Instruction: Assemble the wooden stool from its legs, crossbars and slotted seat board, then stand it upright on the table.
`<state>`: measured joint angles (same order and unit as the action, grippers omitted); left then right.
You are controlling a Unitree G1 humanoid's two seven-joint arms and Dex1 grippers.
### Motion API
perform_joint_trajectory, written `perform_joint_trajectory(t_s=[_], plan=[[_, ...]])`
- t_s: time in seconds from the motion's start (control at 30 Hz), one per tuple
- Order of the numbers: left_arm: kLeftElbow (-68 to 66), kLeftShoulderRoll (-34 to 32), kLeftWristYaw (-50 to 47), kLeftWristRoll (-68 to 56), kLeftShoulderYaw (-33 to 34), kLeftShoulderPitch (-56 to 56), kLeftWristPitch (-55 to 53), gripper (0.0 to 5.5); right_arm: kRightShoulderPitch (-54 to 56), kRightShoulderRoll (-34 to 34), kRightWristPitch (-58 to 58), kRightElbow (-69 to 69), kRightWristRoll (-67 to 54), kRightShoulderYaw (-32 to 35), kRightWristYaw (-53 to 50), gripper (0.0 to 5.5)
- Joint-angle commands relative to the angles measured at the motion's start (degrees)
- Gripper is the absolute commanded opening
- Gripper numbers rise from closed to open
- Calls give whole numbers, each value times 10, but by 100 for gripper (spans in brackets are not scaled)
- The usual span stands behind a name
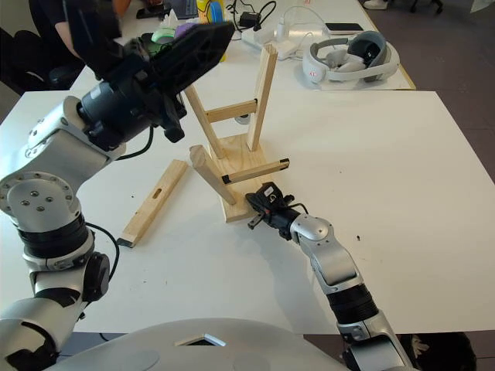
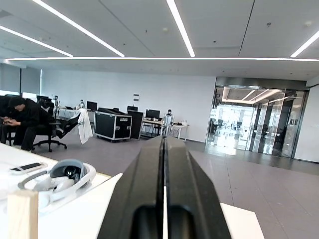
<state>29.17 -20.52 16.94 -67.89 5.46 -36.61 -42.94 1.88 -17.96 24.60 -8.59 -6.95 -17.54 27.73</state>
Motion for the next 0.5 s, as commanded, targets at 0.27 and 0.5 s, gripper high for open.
perform_joint_trajectory(t_s=[0.27,0.5], plan=[[-31,-106,79,310,-244,115,15,3,-17,-11,35,31,22,-27,2,0],[-55,-74,83,330,-206,93,39,3,-24,-6,34,33,27,-26,-2,0]])
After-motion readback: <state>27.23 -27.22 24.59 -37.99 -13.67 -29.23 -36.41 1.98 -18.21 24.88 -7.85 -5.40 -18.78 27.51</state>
